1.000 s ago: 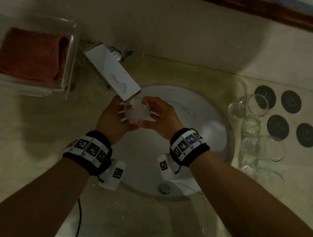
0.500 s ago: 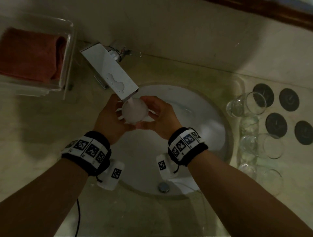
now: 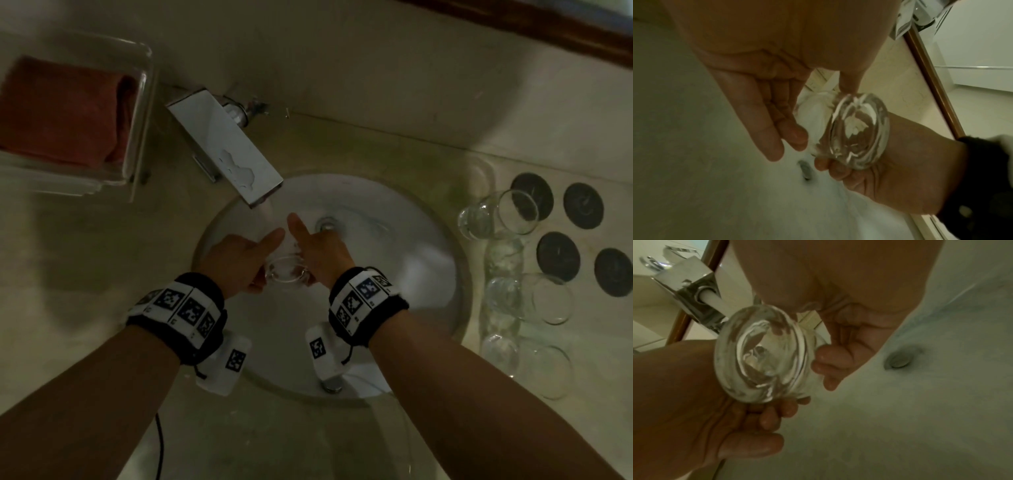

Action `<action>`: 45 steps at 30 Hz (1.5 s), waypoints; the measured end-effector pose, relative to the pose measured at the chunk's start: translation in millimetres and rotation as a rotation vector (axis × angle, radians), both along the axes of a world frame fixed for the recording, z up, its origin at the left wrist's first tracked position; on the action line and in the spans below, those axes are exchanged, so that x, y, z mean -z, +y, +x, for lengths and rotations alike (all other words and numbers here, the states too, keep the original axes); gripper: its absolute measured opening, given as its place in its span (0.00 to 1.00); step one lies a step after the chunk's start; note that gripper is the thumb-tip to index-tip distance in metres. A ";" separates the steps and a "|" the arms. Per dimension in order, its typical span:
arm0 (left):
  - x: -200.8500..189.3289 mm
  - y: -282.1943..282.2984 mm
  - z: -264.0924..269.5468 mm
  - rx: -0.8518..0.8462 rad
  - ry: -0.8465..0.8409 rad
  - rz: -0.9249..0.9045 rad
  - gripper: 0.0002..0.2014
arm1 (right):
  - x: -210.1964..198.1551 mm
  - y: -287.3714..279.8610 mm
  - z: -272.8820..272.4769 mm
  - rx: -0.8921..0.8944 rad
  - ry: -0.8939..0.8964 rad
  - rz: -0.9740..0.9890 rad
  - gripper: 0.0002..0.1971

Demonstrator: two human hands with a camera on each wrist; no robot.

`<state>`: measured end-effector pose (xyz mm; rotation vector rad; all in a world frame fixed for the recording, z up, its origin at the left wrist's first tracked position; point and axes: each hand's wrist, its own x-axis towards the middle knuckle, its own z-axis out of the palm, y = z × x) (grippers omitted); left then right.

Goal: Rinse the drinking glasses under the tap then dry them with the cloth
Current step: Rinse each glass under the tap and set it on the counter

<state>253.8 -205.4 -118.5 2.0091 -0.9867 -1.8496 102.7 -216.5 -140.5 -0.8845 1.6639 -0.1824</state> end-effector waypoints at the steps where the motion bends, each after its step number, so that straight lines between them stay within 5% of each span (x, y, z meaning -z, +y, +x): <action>1: -1.1 -0.9 -1.1 -0.014 0.012 0.020 0.31 | 0.2 -0.6 1.7 0.033 -0.004 0.009 0.38; 6: -9.5 -5.3 -7.9 -0.155 0.109 0.078 0.26 | -1.7 -6.0 7.7 0.103 -0.086 -0.057 0.29; 9: -10.3 -7.4 -12.2 -0.209 0.150 0.057 0.27 | 0.7 -4.1 14.3 0.138 -0.164 -0.135 0.36; 15: -17.3 -19.1 -19.0 -0.218 0.120 -0.129 0.09 | 1.8 7.1 18.4 0.141 -0.311 -0.221 0.34; 20: -5.4 -16.5 -10.9 -0.181 0.090 -0.235 0.25 | 7.8 9.0 7.0 0.092 -0.343 -0.287 0.28; 30: -13.4 -15.6 -6.1 -0.158 0.315 -0.273 0.17 | -3.1 3.2 -12.4 0.130 -0.461 -0.257 0.20; 33: -11.7 -14.3 -1.8 -0.126 0.315 -0.273 0.29 | -6.7 3.4 -15.8 0.072 -0.436 -0.249 0.26; 38: -0.5 -12.9 1.7 -0.153 0.338 -0.328 0.20 | -11.1 5.1 -23.5 0.024 -0.507 -0.220 0.36; 45: 5.7 -6.6 6.7 -0.055 0.243 -0.388 0.38 | -14.7 1.1 -23.4 -0.053 -0.487 -0.266 0.39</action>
